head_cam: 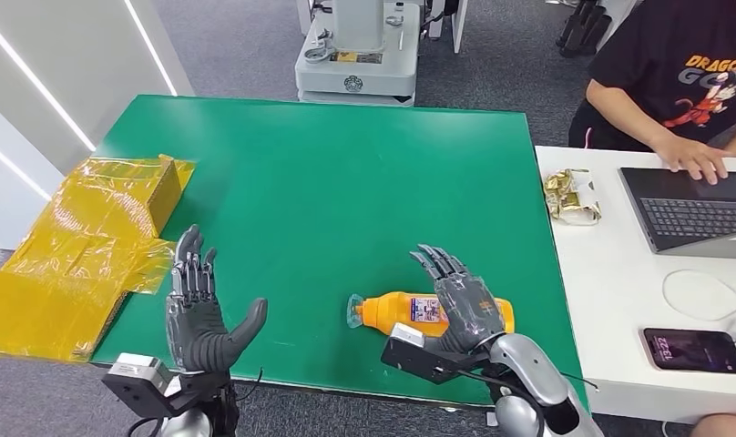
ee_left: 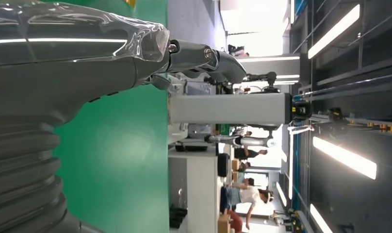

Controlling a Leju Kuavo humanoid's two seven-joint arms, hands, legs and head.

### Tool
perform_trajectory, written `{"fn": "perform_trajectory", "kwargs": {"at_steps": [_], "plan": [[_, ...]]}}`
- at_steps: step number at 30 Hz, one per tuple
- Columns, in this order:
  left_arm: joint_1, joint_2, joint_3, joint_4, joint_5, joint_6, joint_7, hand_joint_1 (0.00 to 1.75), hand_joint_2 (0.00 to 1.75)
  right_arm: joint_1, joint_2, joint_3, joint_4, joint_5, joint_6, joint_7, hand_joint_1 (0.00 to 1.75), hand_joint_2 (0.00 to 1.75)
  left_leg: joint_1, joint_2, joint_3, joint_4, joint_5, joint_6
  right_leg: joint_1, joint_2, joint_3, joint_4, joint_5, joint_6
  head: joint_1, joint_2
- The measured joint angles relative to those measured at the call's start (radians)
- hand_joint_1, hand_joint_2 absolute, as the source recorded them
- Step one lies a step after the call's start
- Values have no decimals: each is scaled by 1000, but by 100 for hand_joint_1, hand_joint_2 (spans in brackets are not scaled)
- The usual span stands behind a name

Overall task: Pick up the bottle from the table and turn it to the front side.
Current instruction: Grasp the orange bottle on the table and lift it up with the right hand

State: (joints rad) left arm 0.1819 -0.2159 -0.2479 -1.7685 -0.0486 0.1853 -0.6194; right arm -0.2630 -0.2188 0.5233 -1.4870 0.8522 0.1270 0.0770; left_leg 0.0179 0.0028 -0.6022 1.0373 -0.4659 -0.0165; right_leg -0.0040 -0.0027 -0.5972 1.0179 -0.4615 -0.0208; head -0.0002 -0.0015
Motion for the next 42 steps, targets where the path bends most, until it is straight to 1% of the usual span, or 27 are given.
{"fn": "perform_trajectory", "kwargs": {"at_steps": [2,5,10,15,19,26,37,40,41,42], "plan": [[-1,-6,0,-5,-2,-18,10,0,175,-10,-29,-2,6,-18,33,4,0,175,0,0,0,0,0,0,0,0,0,0,0,0,0,0],[-1,-12,1,-9,-4,-29,14,0,175,-16,-59,-6,14,-28,54,10,0,175,0,0,0,0,0,0,0,0,0,0,0,0,0,0],[-2,-18,1,-12,-9,-43,23,0,175,-17,-102,-6,15,-30,128,64,0,175,0,0,0,0,0,0,0,0,0,0,0,0,0,0],[-2,-19,2,-12,-9,-46,26,0,175,-17,-116,-6,15,-32,145,75,0,175,0,0,0,0,0,1,0,0,0,0,0,0,0,0],[-4,-24,9,-12,-8,-61,35,0,175,-34,-184,0,44,-82,220,93,0,175,0,0,0,0,0,1,0,0,0,0,0,0,0,0],[-4,-26,23,-12,-7,-65,35,0,175,-64,-213,14,101,-99,241,97,0,175,0,0,0,0,0,1,0,0,0,0,0,0,0,0],[-5,-27,34,-12,4,-67,35,0,175,-126,-217,42,228,-123,241,72,1,175,0,0,-1,0,0,1,0,-1,0,0,0,0,0,0],[-6,-29,37,-12,4,-67,35,0,175,-137,-208,49,267,-119,224,59,105,175,0,0,-1,0,0,1,0,-1,0,0,0,0,0,0],[-7,-30,39,-12,4,-67,35,0,175,-139,-203,51,279,-117,213,55,144,175,0,0,0,0,0,1,0,-1,0,0,0,0,0,0],[-8,-31,40,-12,4,-67,35,0,175,-142,-198,52,289,-114,202,51,151,175,0,0,0,0,0,1,0,-1,0,0,0,0,0,0]]}}
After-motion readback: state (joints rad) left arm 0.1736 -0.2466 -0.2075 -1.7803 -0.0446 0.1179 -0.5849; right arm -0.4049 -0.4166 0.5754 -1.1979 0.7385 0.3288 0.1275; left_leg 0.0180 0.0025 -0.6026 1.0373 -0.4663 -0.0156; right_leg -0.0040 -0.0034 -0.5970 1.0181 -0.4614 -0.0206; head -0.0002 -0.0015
